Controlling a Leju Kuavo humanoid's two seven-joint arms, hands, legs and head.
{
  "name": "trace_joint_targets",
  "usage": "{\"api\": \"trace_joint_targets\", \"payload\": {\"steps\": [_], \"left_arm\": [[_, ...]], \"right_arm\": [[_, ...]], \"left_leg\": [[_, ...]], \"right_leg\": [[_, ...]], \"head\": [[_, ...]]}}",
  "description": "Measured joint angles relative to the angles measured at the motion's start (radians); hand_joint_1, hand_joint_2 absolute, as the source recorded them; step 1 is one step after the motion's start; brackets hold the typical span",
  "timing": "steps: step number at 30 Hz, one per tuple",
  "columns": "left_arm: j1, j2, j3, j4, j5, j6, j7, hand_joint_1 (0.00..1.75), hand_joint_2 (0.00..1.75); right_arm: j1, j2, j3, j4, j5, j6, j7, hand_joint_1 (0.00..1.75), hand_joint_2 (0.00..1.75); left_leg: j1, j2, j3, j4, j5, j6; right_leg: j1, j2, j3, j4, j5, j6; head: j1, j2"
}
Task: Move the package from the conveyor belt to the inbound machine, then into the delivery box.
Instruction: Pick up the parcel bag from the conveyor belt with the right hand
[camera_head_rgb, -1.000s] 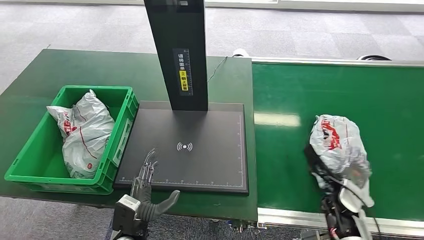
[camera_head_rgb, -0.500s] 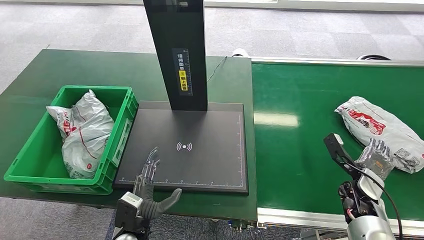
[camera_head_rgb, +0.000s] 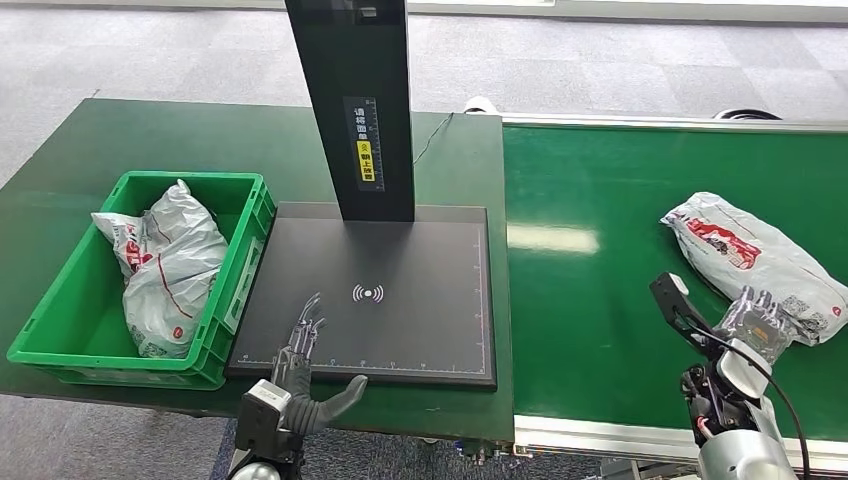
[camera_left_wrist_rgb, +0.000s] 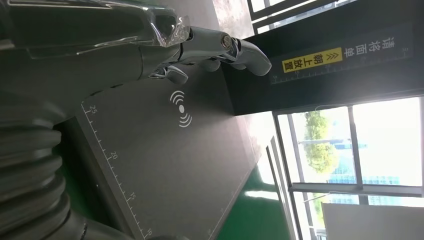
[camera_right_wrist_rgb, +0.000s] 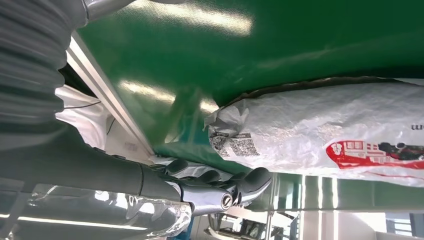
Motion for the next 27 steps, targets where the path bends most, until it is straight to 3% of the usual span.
{"api": "trace_joint_targets", "payload": {"steps": [8, 14, 19, 21, 23, 25, 27], "left_arm": [[0.006, -0.001, 0.002, -0.004, -0.001, -0.002, -0.003, 0.0, 1.75], [0.055, -0.002, 0.009, -0.042, -0.006, -0.002, -0.008, 0.0, 1.75], [0.066, -0.008, 0.01, -0.056, -0.013, -0.005, -0.003, 0.0, 1.75], [0.065, -0.012, 0.011, -0.058, -0.014, -0.004, -0.002, 0.0, 1.75], [0.065, -0.015, 0.011, -0.057, -0.015, 0.002, -0.005, 0.0, 1.75], [0.064, -0.018, 0.012, -0.055, -0.017, 0.013, -0.011, 0.0, 1.75], [0.064, -0.02, 0.014, -0.053, -0.019, 0.022, -0.014, 0.0, 1.75]], "right_arm": [[0.003, 0.014, -0.019, 0.004, 0.021, -0.015, -0.072, 0.0, 1.75], [0.01, 0.039, -0.026, 0.001, 0.032, -0.035, -0.114, 0.0, 1.75], [0.009, 0.047, -0.029, -0.022, 0.033, -0.159, -0.163, 0.0, 1.75], [0.018, 0.057, -0.035, -0.067, -0.011, -0.259, -0.25, 0.0, 1.75], [0.04, 0.083, -0.05, -0.148, -0.112, -0.318, -0.414, 0.0, 1.75], [0.074, 0.125, -0.064, -0.236, -0.218, -0.332, -0.573, 0.0, 1.75], [0.127, 0.175, -0.06, -0.323, -0.293, -0.333, -0.656, 0.0, 1.75]], "left_leg": [[0.0, 0.0, 0.0, 0.0, 0.0, 0.0], [0.0, 0.0, 0.0, 0.0, 0.0, 0.0], [0.0, 0.0, -0.001, 0.0, 0.0, 0.0], [0.0, 0.0, -0.001, 0.0, 0.0, 0.0], [0.0, 0.0, 0.0, 0.0, 0.0, 0.0], [0.001, 0.0, 0.0, 0.0, 0.0, 0.0], [0.001, 0.0, 0.0, 0.0, 0.0, 0.0]], "right_leg": [[0.0, 0.0, 0.0, 0.0, 0.0, 0.0], [0.0, 0.0, 0.0, 0.0, 0.0, 0.0], [0.0, 0.0, 0.0, 0.0, 0.0, 0.0], [0.0, 0.0, 0.0, 0.0, 0.0, 0.0], [0.0, 0.0, 0.0, 0.0, 0.0, 0.0], [0.001, 0.0, 0.0, 0.0, 0.0, 0.0], [0.002, 0.0, 0.0, 0.0, -0.001, -0.001]], "head": [[0.0, 0.0], [0.0, 0.0], [0.0, 0.0], [0.0, 0.0], [0.0, 0.0], [0.0, 0.0], [0.0, 0.0]]}}
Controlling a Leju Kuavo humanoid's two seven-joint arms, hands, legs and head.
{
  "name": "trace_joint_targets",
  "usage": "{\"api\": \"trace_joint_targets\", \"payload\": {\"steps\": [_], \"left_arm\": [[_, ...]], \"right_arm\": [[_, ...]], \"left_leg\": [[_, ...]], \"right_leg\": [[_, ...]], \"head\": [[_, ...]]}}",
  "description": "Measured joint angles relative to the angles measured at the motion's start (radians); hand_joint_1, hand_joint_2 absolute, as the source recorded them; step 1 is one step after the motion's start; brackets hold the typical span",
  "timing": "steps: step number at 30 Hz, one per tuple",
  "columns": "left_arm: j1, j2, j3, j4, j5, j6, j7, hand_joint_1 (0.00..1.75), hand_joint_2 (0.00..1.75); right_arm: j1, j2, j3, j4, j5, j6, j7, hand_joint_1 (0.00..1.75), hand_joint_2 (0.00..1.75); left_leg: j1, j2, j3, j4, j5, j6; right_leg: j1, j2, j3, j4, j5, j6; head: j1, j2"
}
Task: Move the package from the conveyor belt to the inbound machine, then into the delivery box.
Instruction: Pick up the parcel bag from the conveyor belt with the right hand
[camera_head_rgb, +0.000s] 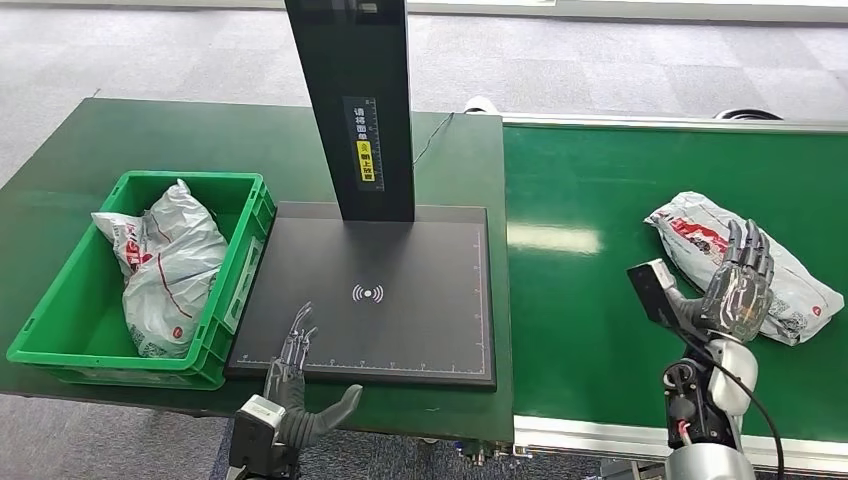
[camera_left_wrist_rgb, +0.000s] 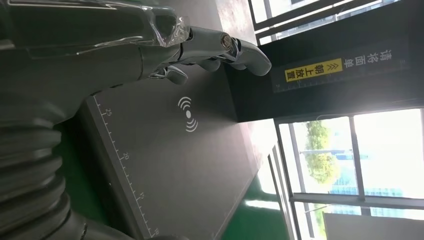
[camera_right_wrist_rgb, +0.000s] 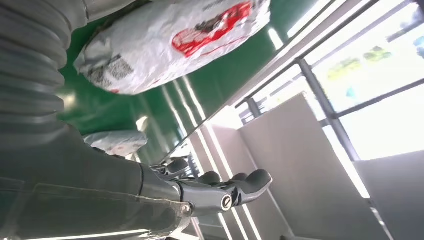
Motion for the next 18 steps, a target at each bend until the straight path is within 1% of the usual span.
{"api": "trace_joint_targets", "payload": {"steps": [1, 3, 5, 7, 10, 15, 18], "left_arm": [[0.0, -0.001, 0.001, 0.0, -0.001, 0.004, -0.001, 0.0, 1.75], [0.0, -0.003, 0.002, 0.0, -0.003, 0.012, -0.002, 0.0, 1.75], [0.0, -0.005, 0.003, 0.0, -0.003, 0.015, -0.002, 0.0, 1.75], [0.0, -0.006, 0.004, 0.0, -0.004, 0.016, -0.002, 0.0, 1.75], [0.0, -0.007, 0.004, 0.0, -0.004, 0.016, -0.002, 0.0, 1.75], [0.001, -0.007, 0.004, 0.002, 0.001, 0.015, -0.002, 0.0, 1.75], [0.001, -0.005, 0.003, 0.004, 0.005, 0.014, -0.003, 0.0, 1.75]], "right_arm": [[0.031, 0.025, 0.009, -0.04, -0.025, 0.0, -0.013, 0.0, 1.75], [0.09, 0.064, 0.039, -0.11, -0.07, 0.002, -0.006, 0.0, 1.75], [0.133, 0.08, 0.073, -0.155, -0.105, 0.006, 0.027, 0.0, 1.75], [0.151, 0.077, 0.096, -0.172, -0.122, 0.014, 0.074, 0.0, 1.75], [0.143, 0.042, 0.101, -0.148, -0.109, 0.019, 0.142, 0.0, 1.75], [0.083, -0.058, 0.064, -0.025, -0.048, 0.016, 0.231, 0.0, 1.75], [0.049, -0.113, 0.031, 0.047, -0.029, 0.024, 0.258, 0.0, 1.75]], "left_leg": [[0.0, 0.0, 0.0, 0.0, 0.0, 0.0], [0.0, 0.0, -0.001, 0.0, 0.0, 0.0], [0.0, 0.0, -0.001, 0.0, 0.0, 0.0], [0.0, 0.0, -0.001, 0.0, 0.0, 0.0], [-0.001, 0.0, -0.001, 0.0, 0.0, 0.0], [-0.004, 0.0, -0.001, 0.0, 0.001, 0.001], [-0.004, -0.001, -0.001, 0.0, 0.001, 0.001]], "right_leg": [[0.0, 0.0, 0.0, 0.0, 0.0, 0.0], [0.0, 0.0, 0.0, 0.0, -0.001, -0.001], [0.0, 0.0, 0.0, 0.0, -0.001, -0.001], [0.0, 0.0, 0.0, 0.0, -0.001, 0.0], [-0.002, 0.0, 0.0, 0.0, -0.001, 0.001], [-0.004, -0.001, 0.0, 0.0, 0.001, 0.002], [-0.004, -0.001, 0.0, 0.0, 0.001, 0.002]], "head": [[0.0, 0.0], [0.0, 0.0], [0.0, 0.0], [0.0, 0.0], [0.0, 0.0], [0.0, 0.0], [0.0, 0.0]]}}
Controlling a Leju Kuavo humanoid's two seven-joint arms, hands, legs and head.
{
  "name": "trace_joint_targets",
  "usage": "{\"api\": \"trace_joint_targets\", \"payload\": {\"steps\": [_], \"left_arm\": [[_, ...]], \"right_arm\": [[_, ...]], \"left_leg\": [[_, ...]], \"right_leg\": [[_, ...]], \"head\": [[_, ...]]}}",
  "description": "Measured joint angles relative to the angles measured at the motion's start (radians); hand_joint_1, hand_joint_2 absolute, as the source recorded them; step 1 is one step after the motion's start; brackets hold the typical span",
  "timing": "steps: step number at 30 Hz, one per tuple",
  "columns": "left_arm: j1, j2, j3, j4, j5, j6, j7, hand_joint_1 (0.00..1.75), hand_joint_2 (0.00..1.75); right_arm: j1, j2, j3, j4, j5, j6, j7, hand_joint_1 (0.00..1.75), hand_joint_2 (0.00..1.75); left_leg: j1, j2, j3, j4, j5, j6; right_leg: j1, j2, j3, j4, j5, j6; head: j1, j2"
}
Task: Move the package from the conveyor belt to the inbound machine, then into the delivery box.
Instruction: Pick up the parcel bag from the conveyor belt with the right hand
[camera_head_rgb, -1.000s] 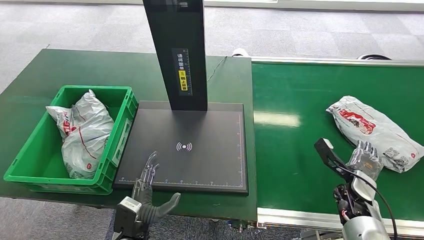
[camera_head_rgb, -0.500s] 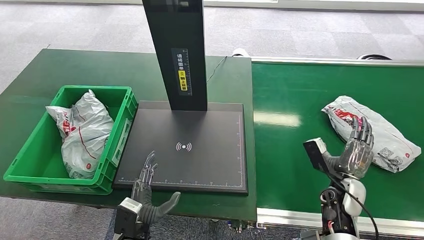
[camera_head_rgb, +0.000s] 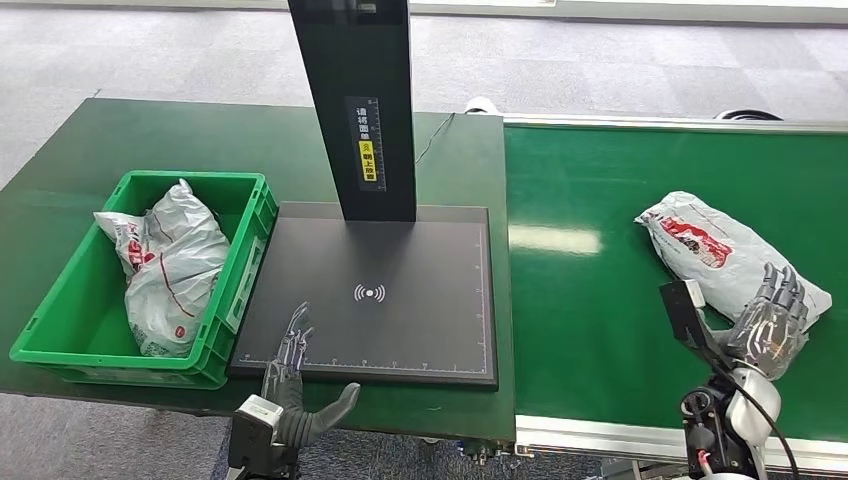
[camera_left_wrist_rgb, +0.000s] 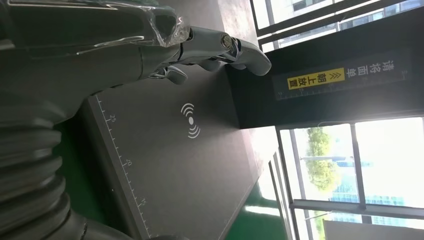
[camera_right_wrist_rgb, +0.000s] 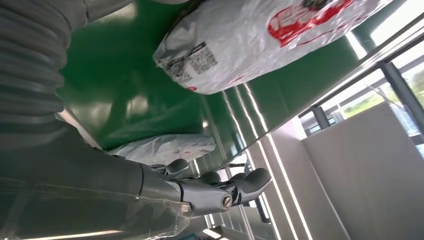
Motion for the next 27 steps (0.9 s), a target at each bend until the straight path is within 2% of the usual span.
{"api": "trace_joint_targets", "payload": {"steps": [3, 10, 15, 22, 27], "left_arm": [[-0.001, 0.001, -0.001, 0.002, 0.001, 0.0, -0.001, 0.0, 1.75], [-0.006, 0.006, 0.0, 0.014, 0.006, -0.006, -0.012, 0.0, 1.75], [-0.007, 0.009, 0.004, 0.021, 0.01, -0.007, -0.016, 0.0, 1.75], [-0.007, 0.01, 0.008, 0.023, 0.01, -0.013, -0.022, 0.0, 1.75], [-0.007, 0.01, 0.008, 0.024, 0.006, -0.018, -0.025, 0.0, 1.75]], "right_arm": [[-0.033, -0.044, -0.033, 0.063, -0.005, 0.048, 0.005, 0.0, 1.75], [-0.11, -0.098, -0.133, 0.164, -0.161, 0.323, -0.17, 0.0, 1.75], [-0.154, -0.128, -0.198, 0.209, -0.224, 0.425, -0.211, 0.0, 1.75], [-0.188, -0.154, -0.235, 0.24, -0.213, 0.445, -0.195, 0.0, 1.75], [-0.21, -0.169, -0.236, 0.252, -0.121, 0.383, -0.09, 0.0, 1.75]], "left_leg": [[0.0, 0.0, 0.0, 0.0, 0.0, 0.0], [0.0, 0.0, 0.0, 0.0, 0.0, 0.0], [0.0, 0.0, 0.0, 0.0, 0.0, 0.0], [0.0, 0.0, 0.0, 0.0, 0.0, 0.0], [0.0, 0.0, 0.0, 0.0, 0.0, 0.0]], "right_leg": [[0.0, 0.0, 0.0, 0.0, 0.0, 0.0], [0.0, 0.0, 0.0, 0.0, 0.0, 0.0], [0.0, 0.0, 0.0, 0.0, 0.0, 0.0], [0.0, 0.0, 0.0, 0.0, 0.0, 0.0], [0.0, 0.0, 0.0, 0.0, 0.0, 0.0]], "head": [[0.0, 0.0], [0.0, 0.0], [0.0, 0.0], [0.0, 0.0], [0.0, 0.0]]}}
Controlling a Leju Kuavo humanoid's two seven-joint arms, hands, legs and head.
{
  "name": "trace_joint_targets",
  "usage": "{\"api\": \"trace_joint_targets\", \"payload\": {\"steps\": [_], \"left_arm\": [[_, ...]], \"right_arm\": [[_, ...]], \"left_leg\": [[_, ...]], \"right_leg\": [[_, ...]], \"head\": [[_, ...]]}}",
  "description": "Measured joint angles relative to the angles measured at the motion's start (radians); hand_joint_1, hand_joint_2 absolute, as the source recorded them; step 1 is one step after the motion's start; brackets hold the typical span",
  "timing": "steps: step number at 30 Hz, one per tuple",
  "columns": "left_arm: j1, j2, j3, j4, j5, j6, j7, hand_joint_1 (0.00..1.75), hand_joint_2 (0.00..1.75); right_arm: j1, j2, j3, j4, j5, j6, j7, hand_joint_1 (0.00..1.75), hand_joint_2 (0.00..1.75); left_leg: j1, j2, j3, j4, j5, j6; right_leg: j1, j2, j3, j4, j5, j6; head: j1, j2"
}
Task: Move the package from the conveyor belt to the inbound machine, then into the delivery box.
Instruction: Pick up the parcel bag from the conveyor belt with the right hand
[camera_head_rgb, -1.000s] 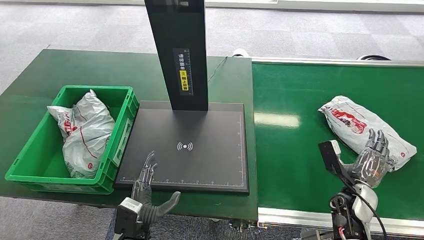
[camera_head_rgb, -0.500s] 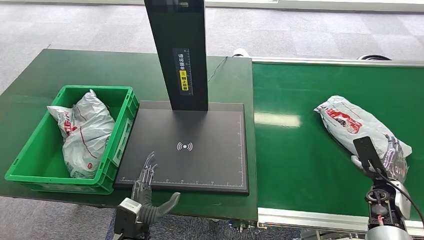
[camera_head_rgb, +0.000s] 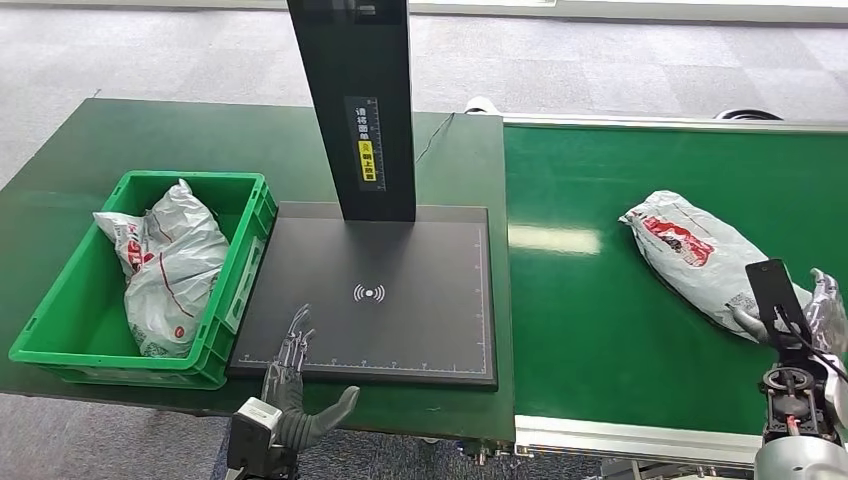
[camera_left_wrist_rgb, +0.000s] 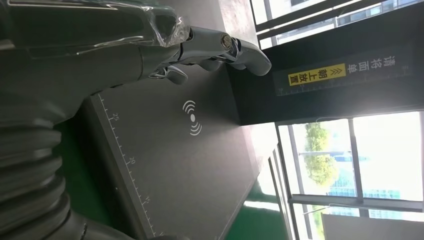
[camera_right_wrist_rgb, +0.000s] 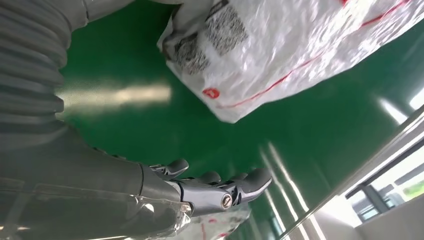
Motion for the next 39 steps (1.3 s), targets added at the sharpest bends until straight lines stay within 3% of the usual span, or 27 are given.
{"api": "trace_joint_targets", "payload": {"steps": [9, 13, 17, 27, 39], "left_arm": [[-0.001, 0.0, 0.004, 0.0, -0.003, -0.003, 0.002, 0.0, 1.75], [-0.001, 0.0, 0.007, 0.0, -0.003, -0.003, 0.004, 0.0, 1.75], [0.0, 0.0, 0.012, 0.0, -0.003, -0.005, 0.009, 0.0, 1.75], [-0.001, 0.0, 0.021, 0.0, -0.007, -0.014, 0.006, 0.0, 1.75], [0.0, 0.0, 0.027, -0.001, -0.013, -0.018, 0.0, 0.0, 1.75]], "right_arm": [[-0.041, -0.03, 0.001, 0.029, 0.134, -0.034, 0.2, 0.0, 1.75], [-0.056, -0.04, 0.001, 0.047, 0.146, -0.023, 0.245, 0.0, 1.75], [-0.058, -0.043, -0.013, 0.062, 0.105, 0.03, 0.191, 0.0, 1.75], [-0.03, -0.02, -0.101, 0.079, -0.012, 0.109, -0.121, 0.0, 1.75], [0.003, 0.014, -0.118, 0.105, 0.056, 0.037, -0.012, 0.0, 1.75]], "left_leg": [[0.0, 0.0, 0.0, 0.0, 0.0, 0.0], [0.0, 0.0, 0.0, 0.0, 0.0, 0.0], [0.0, 0.0, 0.0, 0.0, 0.0, 0.0], [0.0, 0.0, 0.0, 0.0, 0.0, 0.0], [0.0, 0.0, 0.0, 0.0, 0.0, 0.0]], "right_leg": [[0.0, 0.0, 0.0, 0.0, 0.0, 0.0], [0.0, 0.0, 0.0, 0.0, 0.0, 0.0], [0.0, 0.0, 0.0, 0.0, 0.0, 0.0], [0.0, 0.0, 0.0, 0.0, 0.0, 0.0], [0.0, 0.0, 0.0, 0.0, 0.0, 0.0]], "head": [[0.0, 0.0], [0.0, 0.0], [0.0, 0.0], [0.0, 0.0], [0.0, 0.0]]}}
